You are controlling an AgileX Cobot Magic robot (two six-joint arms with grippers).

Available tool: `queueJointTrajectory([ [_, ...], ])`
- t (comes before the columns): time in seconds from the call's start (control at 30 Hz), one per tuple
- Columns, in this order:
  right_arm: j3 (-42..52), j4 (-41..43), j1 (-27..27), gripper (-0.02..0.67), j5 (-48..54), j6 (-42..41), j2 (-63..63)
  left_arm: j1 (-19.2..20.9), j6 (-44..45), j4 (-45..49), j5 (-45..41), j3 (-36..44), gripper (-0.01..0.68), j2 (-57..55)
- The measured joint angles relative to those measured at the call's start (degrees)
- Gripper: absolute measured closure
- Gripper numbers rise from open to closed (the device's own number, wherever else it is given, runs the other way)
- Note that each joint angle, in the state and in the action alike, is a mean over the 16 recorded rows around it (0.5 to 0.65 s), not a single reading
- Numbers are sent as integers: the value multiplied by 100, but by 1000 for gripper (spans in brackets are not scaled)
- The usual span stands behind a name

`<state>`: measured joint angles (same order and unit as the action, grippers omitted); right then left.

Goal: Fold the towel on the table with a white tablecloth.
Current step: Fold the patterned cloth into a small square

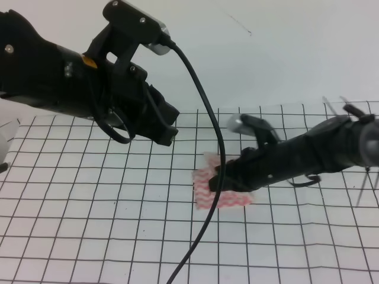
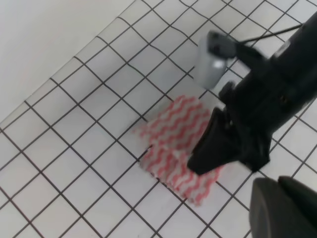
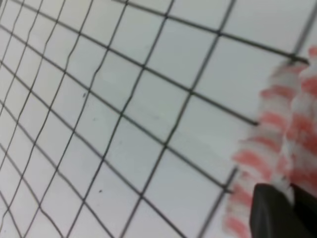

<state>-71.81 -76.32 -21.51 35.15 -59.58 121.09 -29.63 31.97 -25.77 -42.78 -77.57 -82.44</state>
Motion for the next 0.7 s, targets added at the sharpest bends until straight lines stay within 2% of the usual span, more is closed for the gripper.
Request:
queueJointTrajectory([
  [0.37,-284,-7,-418,622,100,104,333,0,-17,37,-85,0,675,0],
  [0.7,-398,75,-379,472,545,40,164,0,-32,41,-102,0,675,0],
])
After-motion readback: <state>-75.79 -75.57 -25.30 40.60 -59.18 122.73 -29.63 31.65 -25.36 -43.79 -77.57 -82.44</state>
